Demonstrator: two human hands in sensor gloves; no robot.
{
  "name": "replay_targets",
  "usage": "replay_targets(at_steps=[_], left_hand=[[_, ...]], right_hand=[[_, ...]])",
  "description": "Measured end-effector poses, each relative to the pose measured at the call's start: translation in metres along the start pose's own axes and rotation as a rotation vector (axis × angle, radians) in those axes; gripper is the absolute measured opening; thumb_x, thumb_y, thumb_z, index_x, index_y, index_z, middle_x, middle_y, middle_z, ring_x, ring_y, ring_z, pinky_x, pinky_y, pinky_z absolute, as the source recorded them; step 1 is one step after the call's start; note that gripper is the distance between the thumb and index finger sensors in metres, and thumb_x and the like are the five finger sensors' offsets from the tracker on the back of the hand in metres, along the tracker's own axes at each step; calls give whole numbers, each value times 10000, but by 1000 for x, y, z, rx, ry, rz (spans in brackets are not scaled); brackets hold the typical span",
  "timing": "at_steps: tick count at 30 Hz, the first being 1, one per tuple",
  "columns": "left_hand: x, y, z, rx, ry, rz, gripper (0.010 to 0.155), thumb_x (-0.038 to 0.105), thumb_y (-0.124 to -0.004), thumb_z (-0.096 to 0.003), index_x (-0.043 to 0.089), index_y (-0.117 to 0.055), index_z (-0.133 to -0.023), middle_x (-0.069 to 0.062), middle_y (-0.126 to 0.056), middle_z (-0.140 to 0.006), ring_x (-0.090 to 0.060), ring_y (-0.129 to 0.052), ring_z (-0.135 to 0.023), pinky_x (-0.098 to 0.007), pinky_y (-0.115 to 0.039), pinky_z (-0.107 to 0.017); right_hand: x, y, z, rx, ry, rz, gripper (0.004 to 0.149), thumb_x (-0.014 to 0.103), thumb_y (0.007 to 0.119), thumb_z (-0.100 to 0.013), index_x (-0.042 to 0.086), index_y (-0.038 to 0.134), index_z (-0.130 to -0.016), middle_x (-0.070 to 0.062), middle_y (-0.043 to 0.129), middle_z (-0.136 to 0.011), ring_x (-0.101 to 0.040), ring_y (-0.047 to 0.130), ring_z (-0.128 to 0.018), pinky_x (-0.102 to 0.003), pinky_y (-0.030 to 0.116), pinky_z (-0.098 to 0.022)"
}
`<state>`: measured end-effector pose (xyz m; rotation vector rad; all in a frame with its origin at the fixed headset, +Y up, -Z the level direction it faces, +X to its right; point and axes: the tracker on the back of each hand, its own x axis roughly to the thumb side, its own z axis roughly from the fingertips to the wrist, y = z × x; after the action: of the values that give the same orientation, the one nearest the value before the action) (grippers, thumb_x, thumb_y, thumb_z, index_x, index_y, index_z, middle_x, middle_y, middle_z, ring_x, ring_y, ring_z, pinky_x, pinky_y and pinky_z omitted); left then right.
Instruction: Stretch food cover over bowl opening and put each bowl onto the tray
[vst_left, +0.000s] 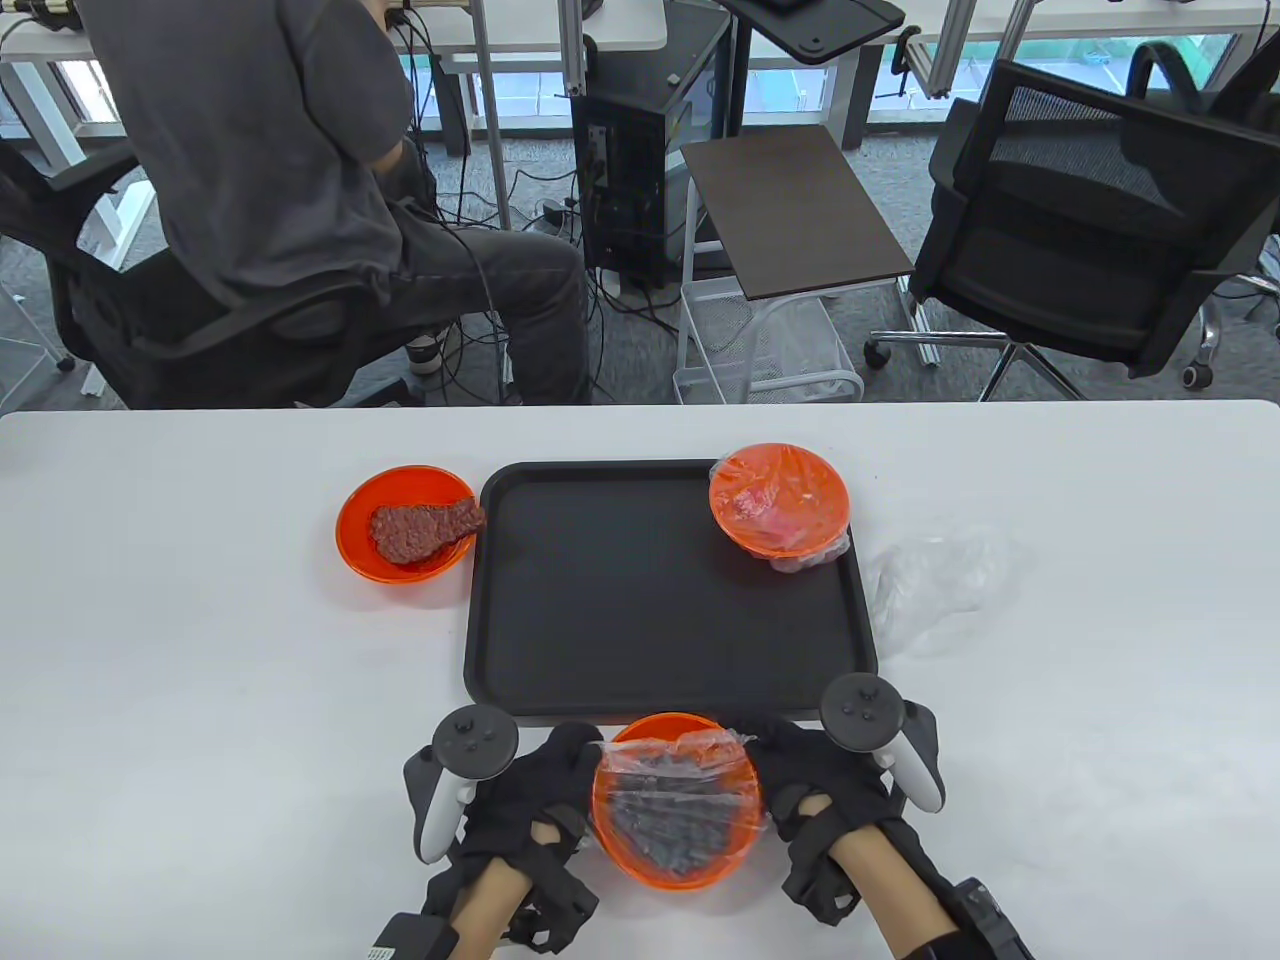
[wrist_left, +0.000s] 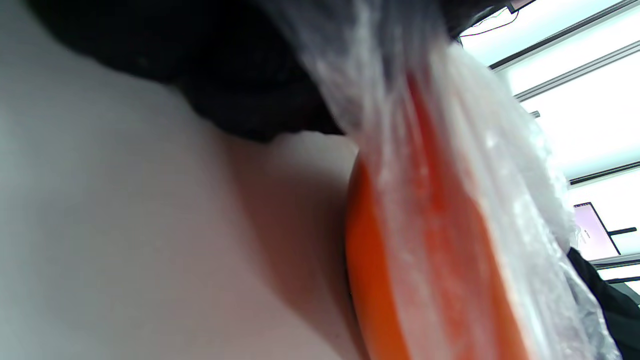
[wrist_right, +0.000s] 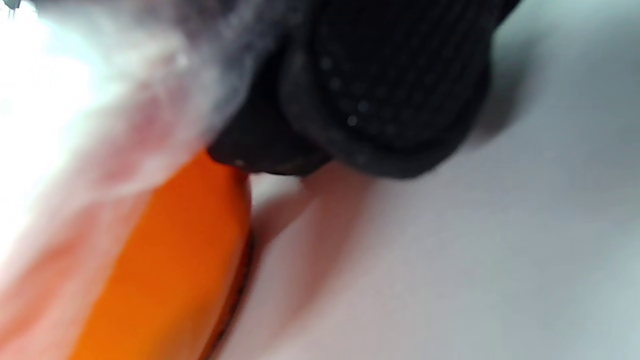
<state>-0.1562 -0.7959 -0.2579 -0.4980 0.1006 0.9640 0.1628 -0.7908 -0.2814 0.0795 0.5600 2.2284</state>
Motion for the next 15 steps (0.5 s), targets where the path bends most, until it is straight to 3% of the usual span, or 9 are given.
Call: replay_targets(at_steps=[5, 15], left_hand=[[2, 1, -3, 5, 2, -6, 464, 501, -697, -524, 329, -758, -951, 84, -1041, -504, -230, -1047, -275, -355, -921, -192], [3, 5, -10, 20, 33, 7, 462, 546, -780, -512, 313, -816, -909, 90, -1051, -473, -230, -1049, -252, -351, -922, -175]], right_hand=[[0, 0, -1, -14, 36, -4, 477, 373, 697, -535, 245, 731, -994, 63, 990, -744, -96, 1056, -284, -243, 957, -151], [3, 1, -3, -18, 59, -6, 466, 415, 743, -532, 202, 793, -944, 71, 1025, -677, -106, 1061, -274, -251, 955, -143]])
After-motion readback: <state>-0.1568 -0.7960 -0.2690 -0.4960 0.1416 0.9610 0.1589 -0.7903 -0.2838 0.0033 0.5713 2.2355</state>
